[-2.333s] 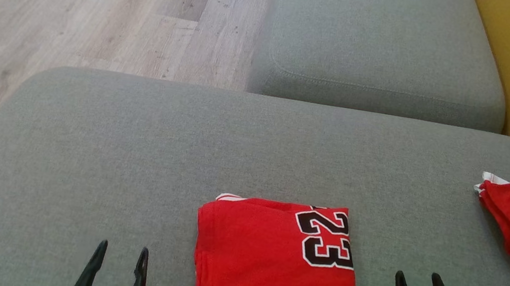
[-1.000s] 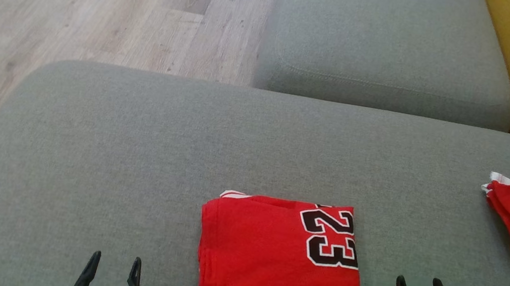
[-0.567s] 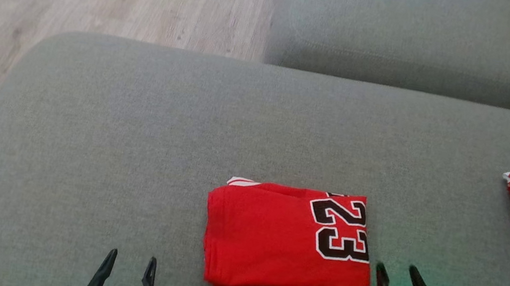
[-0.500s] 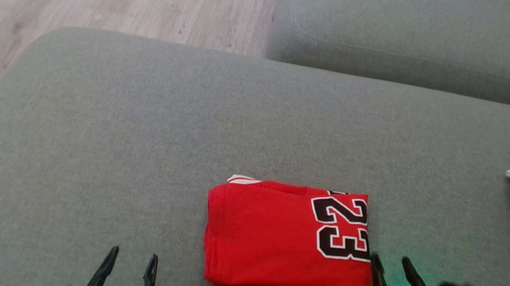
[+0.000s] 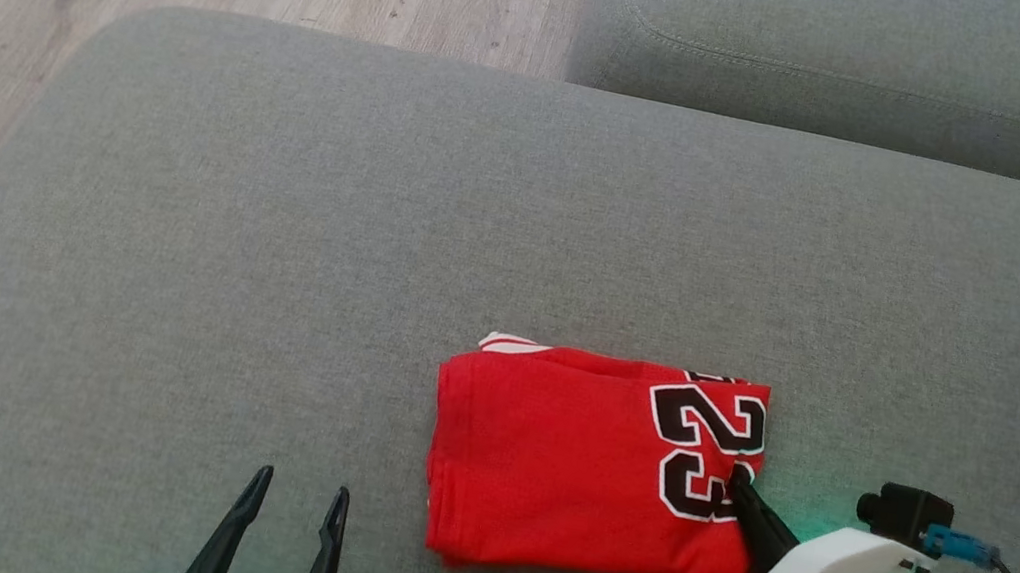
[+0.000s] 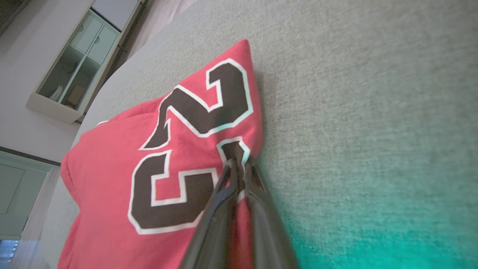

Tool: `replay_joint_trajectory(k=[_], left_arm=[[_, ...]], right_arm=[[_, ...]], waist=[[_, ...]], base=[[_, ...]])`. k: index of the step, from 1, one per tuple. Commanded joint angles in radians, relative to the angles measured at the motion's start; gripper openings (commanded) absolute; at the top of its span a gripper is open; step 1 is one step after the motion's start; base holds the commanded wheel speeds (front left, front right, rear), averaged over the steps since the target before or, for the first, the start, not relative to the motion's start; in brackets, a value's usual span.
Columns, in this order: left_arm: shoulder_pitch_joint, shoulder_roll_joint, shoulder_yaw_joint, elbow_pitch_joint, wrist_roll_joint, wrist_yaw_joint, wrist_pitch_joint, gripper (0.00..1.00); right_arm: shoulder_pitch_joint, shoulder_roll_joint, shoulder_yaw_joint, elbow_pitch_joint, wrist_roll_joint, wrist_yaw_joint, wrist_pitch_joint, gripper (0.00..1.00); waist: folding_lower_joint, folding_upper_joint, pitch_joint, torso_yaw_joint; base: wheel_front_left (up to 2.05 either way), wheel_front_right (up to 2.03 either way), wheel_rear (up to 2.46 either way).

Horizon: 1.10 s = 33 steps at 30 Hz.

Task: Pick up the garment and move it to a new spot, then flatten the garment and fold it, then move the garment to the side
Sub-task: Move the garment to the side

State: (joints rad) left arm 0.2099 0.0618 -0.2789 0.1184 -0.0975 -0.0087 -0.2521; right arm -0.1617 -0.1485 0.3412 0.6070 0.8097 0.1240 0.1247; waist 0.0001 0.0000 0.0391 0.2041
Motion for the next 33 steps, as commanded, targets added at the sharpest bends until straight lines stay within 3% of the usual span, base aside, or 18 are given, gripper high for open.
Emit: replay_joint_trajectory(k=[1,9,17,24,26,33], left_arm=[[-0.040,-0.012,0.022,-0.028,-0.007,0.005,-0.010,1.00],[-0.066,-0.012,0.034,-0.080,-0.034,0.024,-0.010,1.00],[-0.123,-0.012,0.033,-0.125,-0.048,0.023,-0.010,1.00],[-0.176,-0.012,0.036,-0.132,-0.034,0.007,-0.010,1.00],[-0.182,-0.012,0.036,-0.131,-0.032,0.005,-0.010,1.00],[-0.216,-0.012,0.036,-0.123,-0.034,-0.008,-0.010,1.00]], right_arm=[[-0.035,-0.016,0.030,-0.019,0.017,0.007,0.004,0.00],[-0.120,-0.130,0.040,-0.066,-0.017,0.007,-0.067,0.00],[-0.250,-0.351,-0.056,-0.180,-0.105,0.007,-0.010,0.00],[-0.305,-0.495,-0.221,-0.364,-0.197,0.007,0.142,0.00],[-0.302,-0.504,-0.253,-0.395,-0.210,0.007,0.173,0.00],[-0.223,-0.518,-0.508,-0.582,-0.301,0.007,0.389,0.00]], waist=[[-0.0001,0.0000,0.003,-0.001],[-0.0001,0.0000,0.062,-0.058],[-0.0001,0.0000,0.171,-0.147],[-0.0001,0.0000,0.253,-0.196],[-0.0001,0.0000,0.261,-0.200],[-0.0001,0.0000,0.297,-0.206]], base=[[0.00,0.00,0.00],[0.00,0.00,0.00],[0.00,0.00,0.00],[0.00,0.00,0.00],[0.00,0.00,0.00],[0.00,0.00,0.00]])
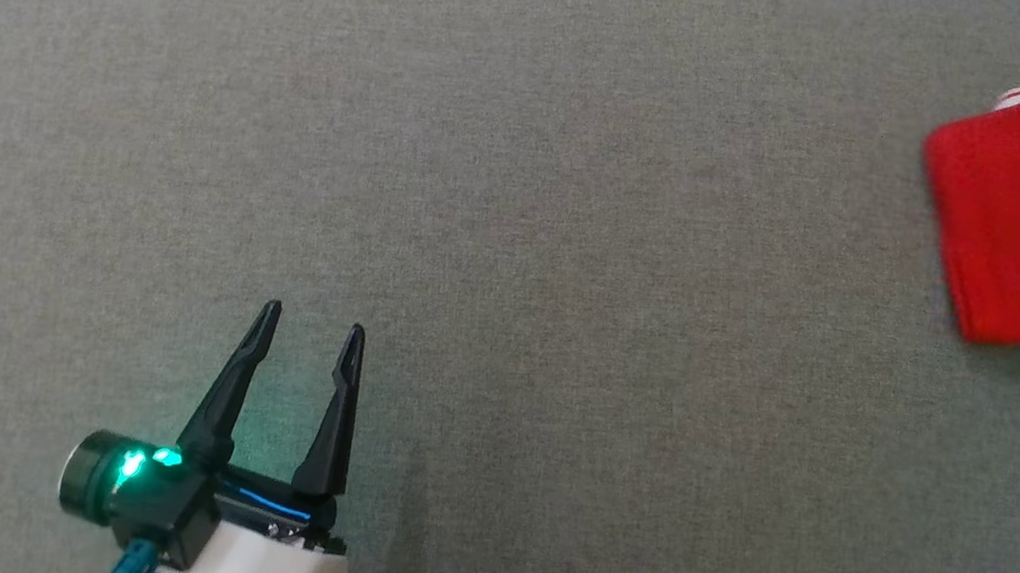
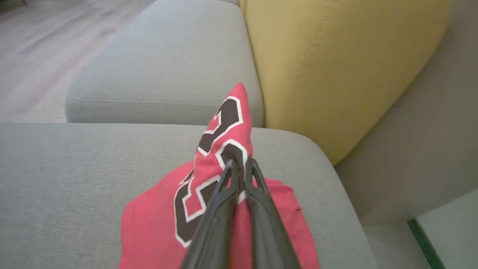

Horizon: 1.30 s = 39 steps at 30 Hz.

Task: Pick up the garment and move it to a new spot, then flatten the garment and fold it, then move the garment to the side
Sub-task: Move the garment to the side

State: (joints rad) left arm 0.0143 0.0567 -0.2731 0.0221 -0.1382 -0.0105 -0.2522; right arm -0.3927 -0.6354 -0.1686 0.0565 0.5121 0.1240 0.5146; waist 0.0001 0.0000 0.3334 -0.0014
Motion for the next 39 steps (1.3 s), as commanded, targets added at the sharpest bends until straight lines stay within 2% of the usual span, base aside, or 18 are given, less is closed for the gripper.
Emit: replay_joint_trajectory(k=[1,2,3,4,5,8,12,19,23,32,35,36,39], left_arm=[[-0.024,-0.006,0.030,-0.027,0.005,-0.007,-0.010,1.00],[-0.028,-0.006,0.030,-0.025,0.004,-0.008,-0.010,1.00],[-0.032,-0.006,0.029,-0.024,0.003,-0.009,-0.010,1.00],[-0.036,-0.006,0.029,-0.023,0.001,-0.009,-0.010,1.00],[-0.041,-0.006,0.030,-0.026,-0.003,-0.007,-0.010,1.00],[-0.045,-0.006,0.027,-0.030,-0.022,-0.004,-0.010,1.00],[-0.039,-0.006,0.017,-0.010,-0.042,-0.011,-0.010,1.00],[-0.008,-0.006,0.006,0.022,-0.061,-0.024,-0.010,1.00],[0.033,-0.006,0.016,0.011,-0.061,-0.013,-0.010,1.00],[0.122,-0.006,0.043,-0.042,-0.051,0.017,-0.010,1.00],[0.144,-0.006,0.058,-0.046,-0.043,0.033,-0.010,1.00],[0.144,-0.006,0.058,-0.046,-0.043,0.033,-0.010,1.00],[0.164,-0.006,0.069,-0.042,-0.038,0.035,-0.010,1.00]], right_arm=[[0.021,-0.022,-0.033,-0.052,-0.020,0.007,0.022,0.00],[0.033,-0.011,-0.063,-0.070,-0.038,0.007,0.040,0.00],[0.046,0.003,-0.087,-0.081,-0.054,0.007,0.061,0.05],[0.062,0.018,-0.105,-0.090,-0.075,0.007,0.080,0.45],[0.076,0.034,-0.119,-0.102,-0.099,0.007,0.089,1.00],[0.121,0.091,-0.120,-0.127,-0.168,0.007,0.079,1.00],[0.180,0.198,-0.059,-0.122,-0.182,0.007,0.009,1.00],[0.289,0.336,0.077,0.026,-0.167,0.007,-0.156,1.00],[0.321,0.403,0.150,0.105,-0.152,0.007,-0.239,1.00],[0.366,0.466,0.292,0.237,-0.139,0.007,-0.531,1.00],[0.387,0.484,0.304,0.270,-0.162,0.007,-0.646,1.00],[0.387,0.484,0.304,0.270,-0.162,0.007,-0.646,1.00],[0.416,0.504,0.297,0.288,-0.200,0.007,-0.744,1.00]], waist=[[-0.0001,0.0000,0.004,-0.001],[-0.0001,0.0000,0.006,0.000],[-0.0001,0.0000,0.006,0.001],[-0.0001,0.0000,0.004,0.004],[-0.0001,0.0000,0.001,0.007],[-0.0001,0.0000,-0.021,0.021],[-0.0001,0.0000,-0.067,0.043],[-0.0001,0.0000,-0.189,0.102],[-0.0001,0.0000,-0.251,0.120],[-0.0001,0.0000,-0.376,0.156],[-0.0001,0.0000,-0.407,0.159],[-0.0001,0.0000,-0.407,0.159],[-0.0001,0.0000,-0.432,0.158]], base=[[0.00,0.00,0.00],[0.00,0.00,0.00],[0.00,0.00,0.00],[0.00,0.00,0.00],[0.00,0.00,0.00],[0.00,0.00,0.00],[0.00,0.00,0.00],[0.00,0.00,0.00],[0.00,0.00,0.00],[0.00,0.00,0.00],[0.00,0.00,0.00],[0.00,0.00,0.00],[0.00,0.00,0.00]])
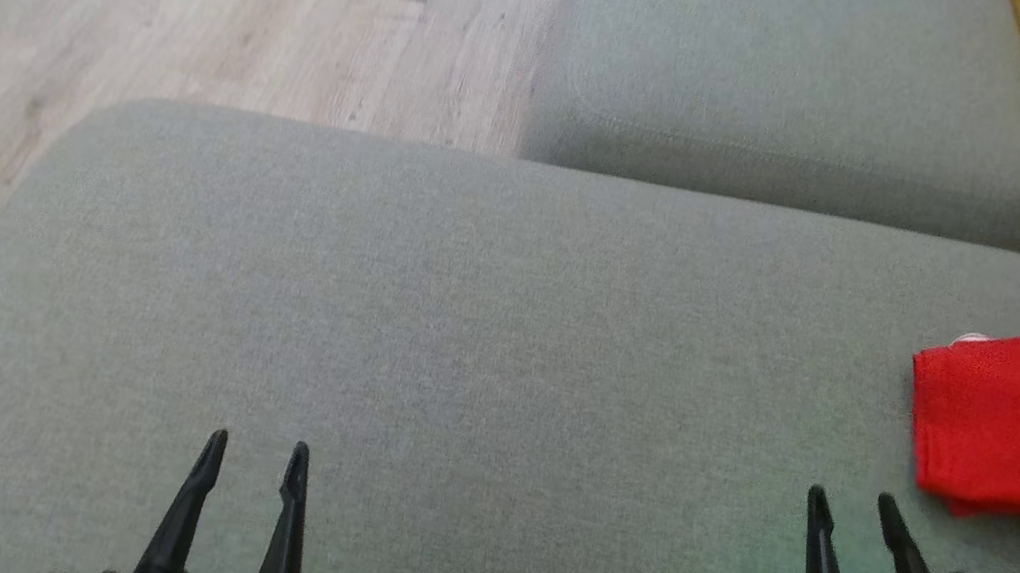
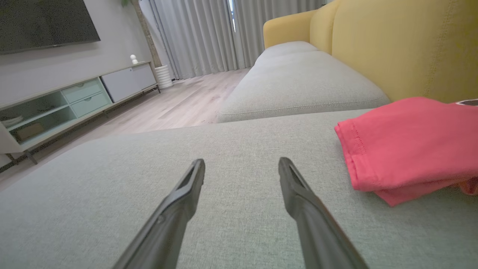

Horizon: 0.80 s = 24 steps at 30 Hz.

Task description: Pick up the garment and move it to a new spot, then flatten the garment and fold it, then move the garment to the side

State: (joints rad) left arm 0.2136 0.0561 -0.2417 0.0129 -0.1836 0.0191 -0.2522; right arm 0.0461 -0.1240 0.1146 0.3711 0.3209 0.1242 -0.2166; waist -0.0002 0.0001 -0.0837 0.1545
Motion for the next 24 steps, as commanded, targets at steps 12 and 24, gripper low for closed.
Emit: replay_joint_trajectory(k=[12,24], left_arm=[[0.019,-0.006,0.064,-0.009,0.022,0.006,-0.010,1.00],[0.023,-0.006,0.065,0.013,0.031,-0.003,-0.010,1.00]], right_arm=[[0.193,0.067,-0.068,-0.264,-0.159,0.007,-0.045,1.00],[0.211,0.073,-0.071,-0.275,-0.155,0.007,-0.045,1.00]], waist=[[0.0002,-0.0001,-0.056,-0.020],[0.0002,-0.0001,-0.076,-0.017]], base=[[0.00,0.00,0.00],[0.00,0.00,0.00]])
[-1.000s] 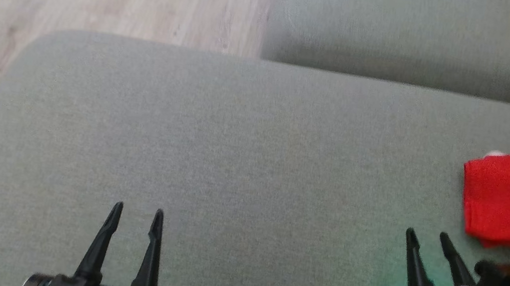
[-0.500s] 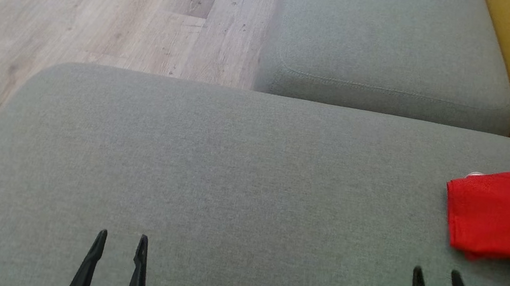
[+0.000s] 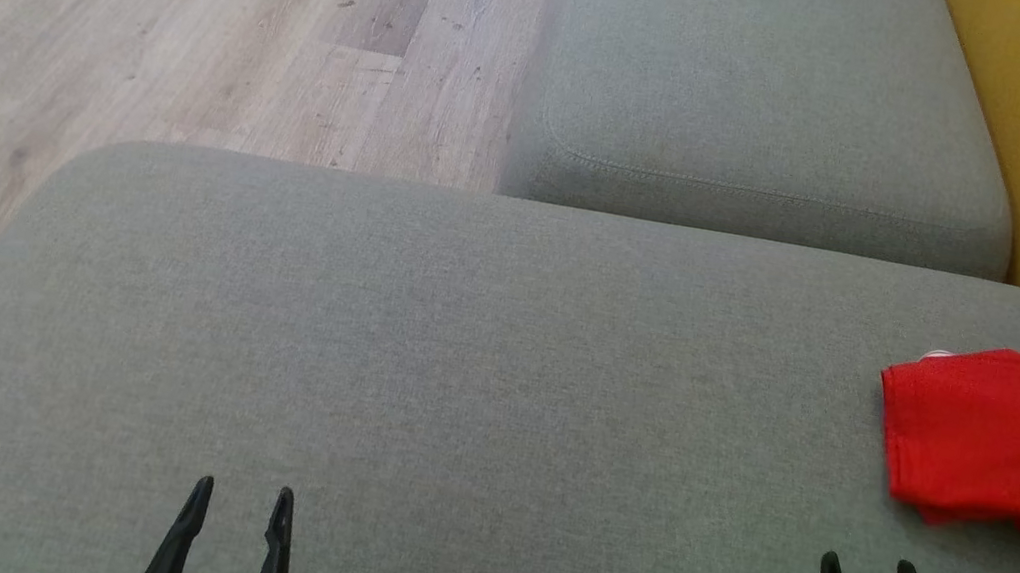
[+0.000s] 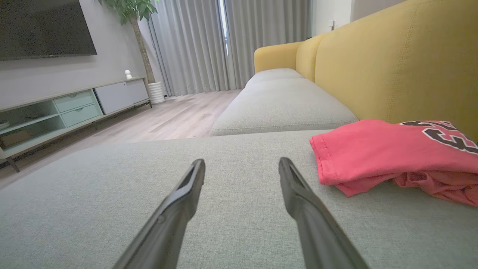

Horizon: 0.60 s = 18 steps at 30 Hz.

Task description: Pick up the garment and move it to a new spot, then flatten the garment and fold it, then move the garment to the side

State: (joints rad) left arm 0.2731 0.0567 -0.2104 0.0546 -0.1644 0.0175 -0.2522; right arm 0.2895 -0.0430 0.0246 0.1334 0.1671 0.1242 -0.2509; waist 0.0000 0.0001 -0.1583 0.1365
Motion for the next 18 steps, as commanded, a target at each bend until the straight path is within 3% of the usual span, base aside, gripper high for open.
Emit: replay_joint_trajectory(k=[1,4,5,10,18], left_arm=[[-0.036,-0.006,0.034,-0.027,0.013,-0.002,-0.010,1.00],[-0.034,-0.006,0.033,-0.024,0.017,-0.005,-0.010,1.00],[0.000,0.000,0.001,0.005,0.009,-0.001,0.000,0.00],[0.020,0.000,-0.003,0.080,0.005,0.000,0.005,0.00],[0.004,0.004,0.008,0.088,-0.077,-0.007,0.019,0.00]], right_arm=[[-0.031,-0.008,0.019,-0.038,0.000,0.007,-0.011,1.00],[-0.028,-0.007,0.020,-0.038,0.006,0.007,-0.011,1.00],[0.003,0.000,0.000,-0.002,0.002,0.000,0.000,0.00],[0.024,0.001,0.004,0.074,0.004,0.000,0.002,0.00],[0.004,-0.002,0.000,0.081,0.084,0.000,0.019,0.00]], waist=[[0.0000,-0.0001,-0.003,0.002],[0.0000,-0.0001,-0.009,0.002],[0.0000,-0.0001,-0.009,0.002],[0.0000,-0.0001,-0.010,0.002],[0.0000,-0.0001,-0.001,-0.006]], base=[[0.00,0.00,0.00],[0.00,0.00,0.00],[0.00,0.00,0.00],[0.00,0.00,0.00],[0.00,0.00,0.00]])
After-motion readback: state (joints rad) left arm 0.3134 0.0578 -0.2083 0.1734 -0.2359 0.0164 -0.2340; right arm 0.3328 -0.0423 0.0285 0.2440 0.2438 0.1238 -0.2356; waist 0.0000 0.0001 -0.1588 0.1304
